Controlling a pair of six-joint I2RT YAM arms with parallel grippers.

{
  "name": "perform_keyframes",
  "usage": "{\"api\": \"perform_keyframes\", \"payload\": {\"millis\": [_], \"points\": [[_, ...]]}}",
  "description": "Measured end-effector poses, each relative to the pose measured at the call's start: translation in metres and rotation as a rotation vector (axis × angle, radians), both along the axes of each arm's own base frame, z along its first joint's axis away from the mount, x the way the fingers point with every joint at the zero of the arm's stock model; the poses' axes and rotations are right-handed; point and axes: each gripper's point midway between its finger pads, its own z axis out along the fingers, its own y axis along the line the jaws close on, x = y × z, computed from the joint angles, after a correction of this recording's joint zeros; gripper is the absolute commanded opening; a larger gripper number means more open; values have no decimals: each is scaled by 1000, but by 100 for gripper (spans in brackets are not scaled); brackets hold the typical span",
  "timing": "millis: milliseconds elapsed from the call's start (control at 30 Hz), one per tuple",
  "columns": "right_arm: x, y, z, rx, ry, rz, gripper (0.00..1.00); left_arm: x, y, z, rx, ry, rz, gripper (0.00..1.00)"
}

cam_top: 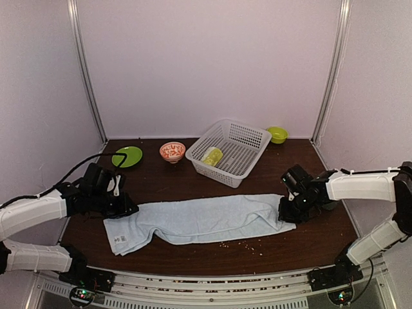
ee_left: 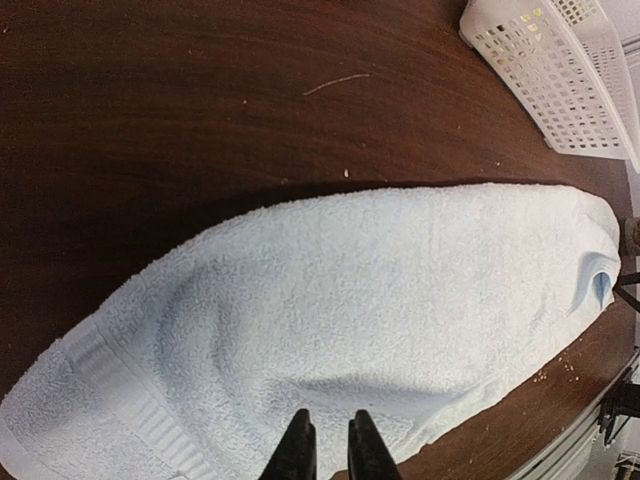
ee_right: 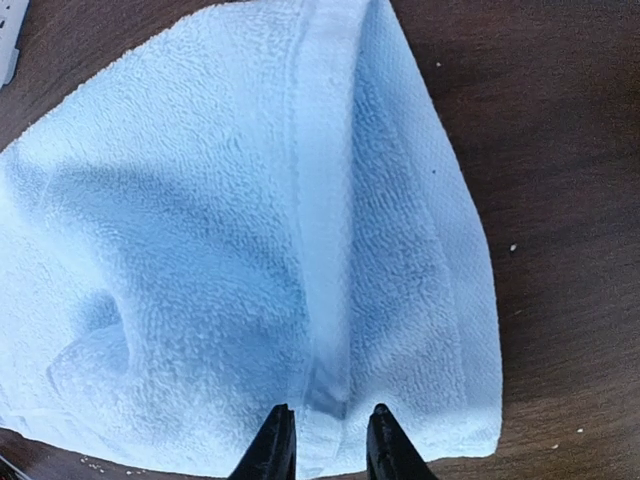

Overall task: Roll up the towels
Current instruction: Adjust the towel at the center of the board.

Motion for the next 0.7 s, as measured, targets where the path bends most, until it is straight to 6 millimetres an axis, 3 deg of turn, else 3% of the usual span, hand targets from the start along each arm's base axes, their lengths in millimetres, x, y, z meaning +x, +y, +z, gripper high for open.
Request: {"api": "perform_keyframes", "payload": {"millis": [233, 467, 700], "points": [[2, 8, -11, 34, 15, -6, 25, 0, 0, 0, 0, -1, 4, 12], [3, 10, -14, 40, 15, -5, 7, 0, 0, 0, 0, -1, 5, 12], [1, 2, -5, 15, -7, -8, 5, 0, 0, 0, 1, -1, 5, 12]]}}
